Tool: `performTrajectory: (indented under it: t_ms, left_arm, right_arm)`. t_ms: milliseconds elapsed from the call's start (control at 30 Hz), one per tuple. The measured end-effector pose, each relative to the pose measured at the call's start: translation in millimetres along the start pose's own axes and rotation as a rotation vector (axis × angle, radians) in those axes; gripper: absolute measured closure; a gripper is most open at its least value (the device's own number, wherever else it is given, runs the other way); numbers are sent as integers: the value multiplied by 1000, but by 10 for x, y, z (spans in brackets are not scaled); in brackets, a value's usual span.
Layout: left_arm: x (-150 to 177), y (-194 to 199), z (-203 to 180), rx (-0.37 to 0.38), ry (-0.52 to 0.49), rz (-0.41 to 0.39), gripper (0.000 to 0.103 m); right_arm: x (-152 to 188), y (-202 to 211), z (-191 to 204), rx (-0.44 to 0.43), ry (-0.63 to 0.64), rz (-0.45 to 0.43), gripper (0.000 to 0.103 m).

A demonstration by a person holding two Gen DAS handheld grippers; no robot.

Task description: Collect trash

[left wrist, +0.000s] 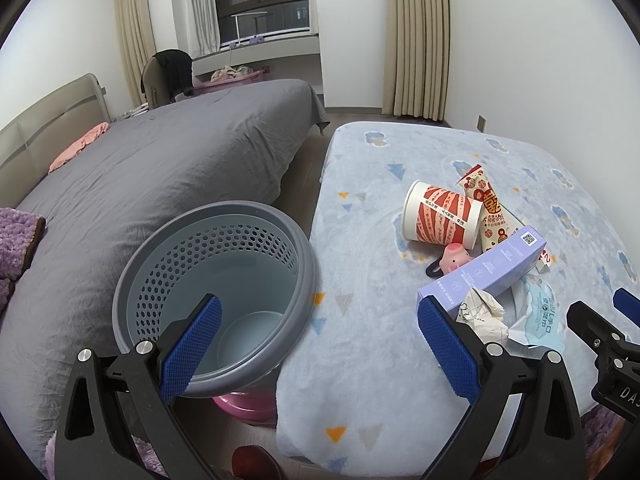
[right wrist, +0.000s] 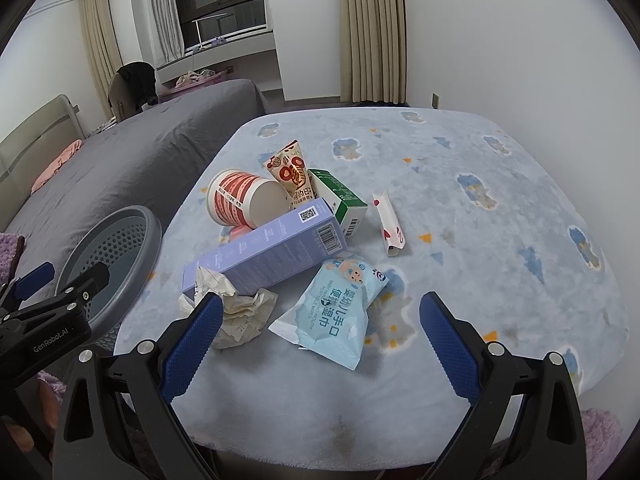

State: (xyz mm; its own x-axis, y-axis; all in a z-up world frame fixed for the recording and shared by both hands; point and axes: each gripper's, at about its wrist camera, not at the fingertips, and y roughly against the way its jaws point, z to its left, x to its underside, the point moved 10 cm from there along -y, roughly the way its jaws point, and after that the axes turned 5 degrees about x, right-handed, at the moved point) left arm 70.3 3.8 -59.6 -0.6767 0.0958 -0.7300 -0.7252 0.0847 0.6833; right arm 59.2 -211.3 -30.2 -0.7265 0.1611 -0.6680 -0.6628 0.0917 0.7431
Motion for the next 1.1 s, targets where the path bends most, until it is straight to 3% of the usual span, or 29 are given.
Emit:
performTrajectory:
  t_ms: [1100]
  left_arm:
    - [22, -23, -10, -3, -3, -1, 6]
  right_arm:
    - [-15, 3, 10, -3, -2, -4, 9]
